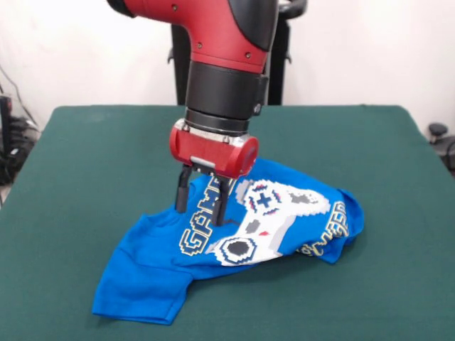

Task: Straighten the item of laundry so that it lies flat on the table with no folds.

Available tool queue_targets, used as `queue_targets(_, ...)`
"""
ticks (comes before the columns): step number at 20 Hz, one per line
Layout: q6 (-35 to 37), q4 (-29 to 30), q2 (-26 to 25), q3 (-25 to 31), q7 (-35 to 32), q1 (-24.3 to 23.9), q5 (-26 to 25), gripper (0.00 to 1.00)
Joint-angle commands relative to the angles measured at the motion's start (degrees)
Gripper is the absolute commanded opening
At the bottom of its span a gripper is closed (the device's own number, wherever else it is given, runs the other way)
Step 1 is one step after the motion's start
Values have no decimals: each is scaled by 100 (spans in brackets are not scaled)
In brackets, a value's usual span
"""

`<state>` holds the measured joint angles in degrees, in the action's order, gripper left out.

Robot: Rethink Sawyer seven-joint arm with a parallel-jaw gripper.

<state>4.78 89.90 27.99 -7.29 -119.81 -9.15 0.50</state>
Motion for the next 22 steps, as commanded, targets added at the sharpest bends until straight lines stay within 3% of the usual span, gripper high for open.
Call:
queue_targets(1,819,-363,-137,-283,-495,301,59,100)
queue_targets(22,905,-57,-357,215,-449,-73,42,100)
